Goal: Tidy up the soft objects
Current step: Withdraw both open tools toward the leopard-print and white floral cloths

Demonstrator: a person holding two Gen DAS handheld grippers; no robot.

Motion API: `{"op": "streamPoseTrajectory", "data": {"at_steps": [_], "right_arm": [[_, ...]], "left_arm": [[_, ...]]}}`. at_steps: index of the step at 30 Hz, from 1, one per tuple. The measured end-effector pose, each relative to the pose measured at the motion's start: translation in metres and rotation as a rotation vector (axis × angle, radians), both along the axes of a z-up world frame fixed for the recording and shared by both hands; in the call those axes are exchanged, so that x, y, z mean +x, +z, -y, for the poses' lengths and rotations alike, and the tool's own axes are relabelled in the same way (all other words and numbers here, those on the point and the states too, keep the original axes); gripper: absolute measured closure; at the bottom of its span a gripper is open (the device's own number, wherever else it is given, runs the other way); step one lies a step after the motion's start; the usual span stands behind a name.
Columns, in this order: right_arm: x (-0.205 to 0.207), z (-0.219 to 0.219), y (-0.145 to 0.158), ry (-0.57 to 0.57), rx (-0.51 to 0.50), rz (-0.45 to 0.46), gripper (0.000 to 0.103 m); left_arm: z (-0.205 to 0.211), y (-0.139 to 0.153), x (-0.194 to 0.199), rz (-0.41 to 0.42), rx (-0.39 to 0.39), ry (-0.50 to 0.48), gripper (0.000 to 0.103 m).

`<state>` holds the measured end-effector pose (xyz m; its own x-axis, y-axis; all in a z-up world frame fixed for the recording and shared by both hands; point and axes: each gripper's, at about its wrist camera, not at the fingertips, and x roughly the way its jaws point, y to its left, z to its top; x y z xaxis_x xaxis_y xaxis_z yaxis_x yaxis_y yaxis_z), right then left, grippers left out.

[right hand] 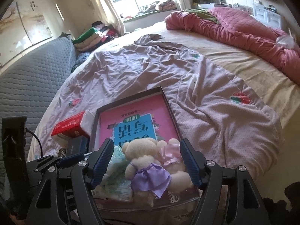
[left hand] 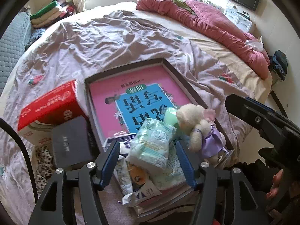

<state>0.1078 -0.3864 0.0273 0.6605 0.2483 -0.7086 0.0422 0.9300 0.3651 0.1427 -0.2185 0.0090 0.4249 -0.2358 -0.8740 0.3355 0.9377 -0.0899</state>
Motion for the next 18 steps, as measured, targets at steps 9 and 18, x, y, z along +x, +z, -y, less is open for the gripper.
{"op": "streamPoseTrajectory", "data": {"at_steps": [9,18], "right_arm": [[-0.01,-0.012,0.021,0.011,-0.014,0.034,0.028],[-0.016,-0.045,0.039,0.101,-0.005,0.085,0.026]], "left_arm": [[-0.031,0.028,-0.018,0.055,-0.037,0.034,0.04],[-0.087,0.044,-0.029,0.079,-0.034,0.129,0.04]]}}
